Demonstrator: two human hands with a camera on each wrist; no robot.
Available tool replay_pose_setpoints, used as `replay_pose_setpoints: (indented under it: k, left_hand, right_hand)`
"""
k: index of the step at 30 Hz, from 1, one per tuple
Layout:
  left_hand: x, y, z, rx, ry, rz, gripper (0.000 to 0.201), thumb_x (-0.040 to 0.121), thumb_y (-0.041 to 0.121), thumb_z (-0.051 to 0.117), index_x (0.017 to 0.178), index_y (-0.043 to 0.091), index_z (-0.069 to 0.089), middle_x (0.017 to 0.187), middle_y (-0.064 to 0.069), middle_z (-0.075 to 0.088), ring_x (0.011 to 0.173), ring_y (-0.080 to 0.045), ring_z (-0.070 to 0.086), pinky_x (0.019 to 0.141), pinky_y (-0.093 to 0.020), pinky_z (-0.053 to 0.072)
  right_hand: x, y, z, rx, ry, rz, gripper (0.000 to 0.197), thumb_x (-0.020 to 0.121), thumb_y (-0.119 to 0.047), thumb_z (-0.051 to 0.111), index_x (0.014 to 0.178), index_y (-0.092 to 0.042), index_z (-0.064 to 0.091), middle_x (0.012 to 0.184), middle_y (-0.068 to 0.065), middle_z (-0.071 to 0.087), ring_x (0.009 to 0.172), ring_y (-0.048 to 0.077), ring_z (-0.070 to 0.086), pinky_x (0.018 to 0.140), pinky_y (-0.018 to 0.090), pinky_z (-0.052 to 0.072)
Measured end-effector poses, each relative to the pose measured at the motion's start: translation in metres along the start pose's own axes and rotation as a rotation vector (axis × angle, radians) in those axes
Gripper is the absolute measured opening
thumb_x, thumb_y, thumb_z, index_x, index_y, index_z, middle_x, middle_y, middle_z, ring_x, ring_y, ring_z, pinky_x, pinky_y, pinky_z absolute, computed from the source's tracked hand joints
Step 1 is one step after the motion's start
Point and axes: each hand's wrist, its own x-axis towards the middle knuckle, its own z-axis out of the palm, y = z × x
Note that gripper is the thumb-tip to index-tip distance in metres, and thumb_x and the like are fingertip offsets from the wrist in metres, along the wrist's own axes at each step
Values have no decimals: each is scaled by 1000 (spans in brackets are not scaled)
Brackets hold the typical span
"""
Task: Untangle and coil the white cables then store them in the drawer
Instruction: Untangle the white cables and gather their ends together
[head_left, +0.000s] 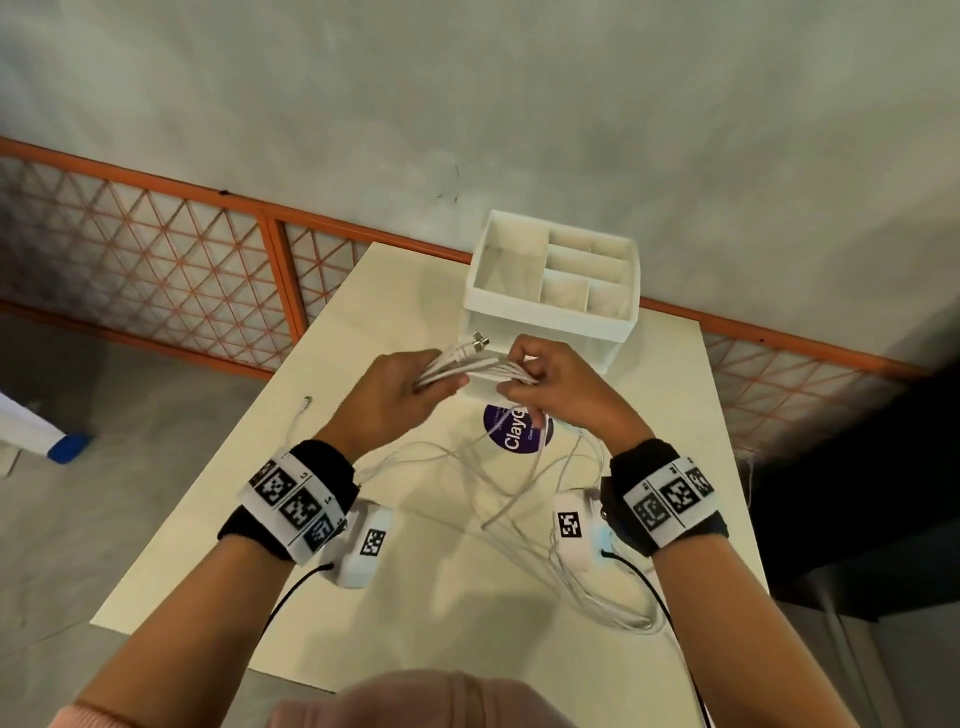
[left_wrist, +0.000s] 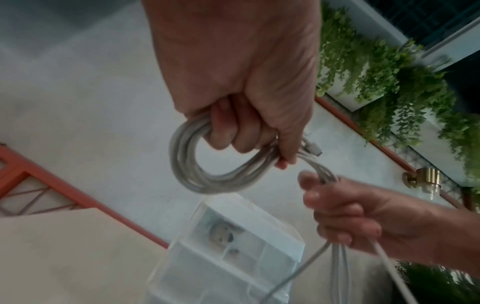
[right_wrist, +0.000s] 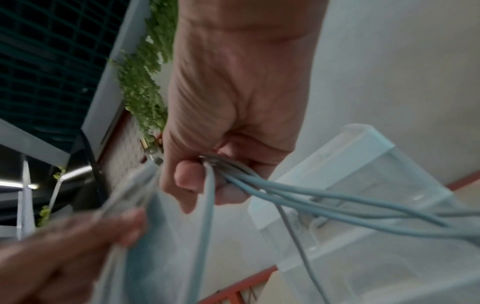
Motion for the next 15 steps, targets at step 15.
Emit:
replay_pose_setpoints:
  k: [15]
  left_hand:
    - [-3, -39, -2, 30, 518, -286, 41, 90, 36, 55, 78, -2, 62, 68, -16, 63, 68, -39, 61, 56, -40, 45]
  right_hand:
    - [-24, 60, -13, 133, 239, 185, 31, 87, -26, 66, 83, 2, 56, 54, 4, 45, 43, 13, 45, 62, 40, 52]
